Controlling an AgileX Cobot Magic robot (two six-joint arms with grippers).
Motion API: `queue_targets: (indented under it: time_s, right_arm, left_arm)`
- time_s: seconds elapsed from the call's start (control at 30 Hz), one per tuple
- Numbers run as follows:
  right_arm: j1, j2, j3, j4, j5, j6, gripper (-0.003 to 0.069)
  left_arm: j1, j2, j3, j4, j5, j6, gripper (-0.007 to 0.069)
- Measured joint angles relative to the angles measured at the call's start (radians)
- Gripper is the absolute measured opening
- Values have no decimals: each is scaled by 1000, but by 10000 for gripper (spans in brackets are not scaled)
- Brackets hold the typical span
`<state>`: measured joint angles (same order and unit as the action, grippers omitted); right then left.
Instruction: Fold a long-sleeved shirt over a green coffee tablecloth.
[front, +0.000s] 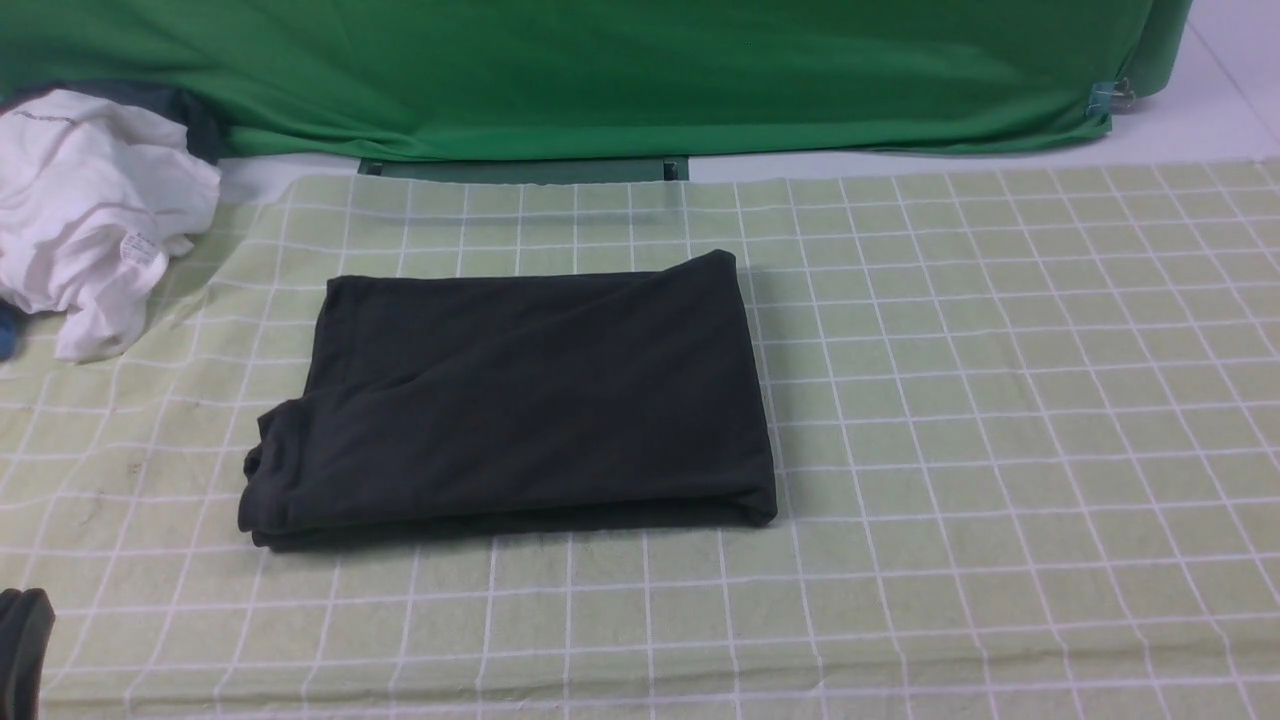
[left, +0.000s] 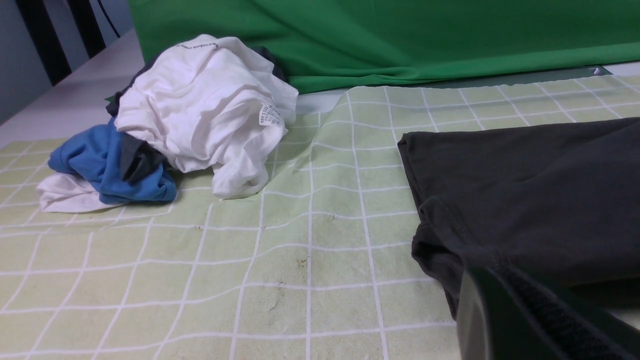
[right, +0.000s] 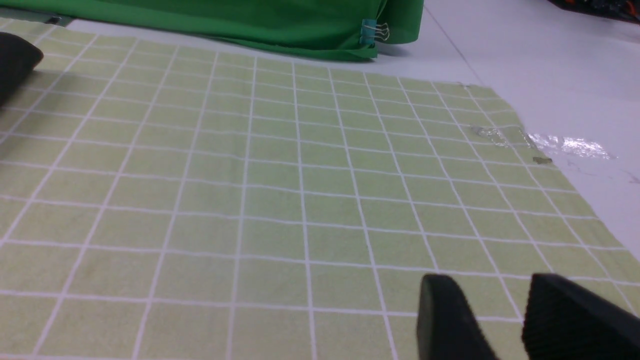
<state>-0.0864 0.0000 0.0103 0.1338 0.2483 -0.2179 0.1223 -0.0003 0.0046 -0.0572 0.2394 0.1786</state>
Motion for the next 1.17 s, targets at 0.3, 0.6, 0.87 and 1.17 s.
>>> queue_targets:
  time_s: [0.3,0.6,0.87,1.17]
  right_arm:
    - [0,0,0,1,0,0,240]
    - [0,0,0,1,0,0,240]
    - [0,0,0,1,0,2,240]
    - [0,0,0,1,0,2,240]
  left_arm:
    - [0,0,0,0,0,0,14]
    - [-71,0,0,0,0,2,14]
    - [-78,0,0,0,0,3,14]
    - [-78,0,0,0,0,3,14]
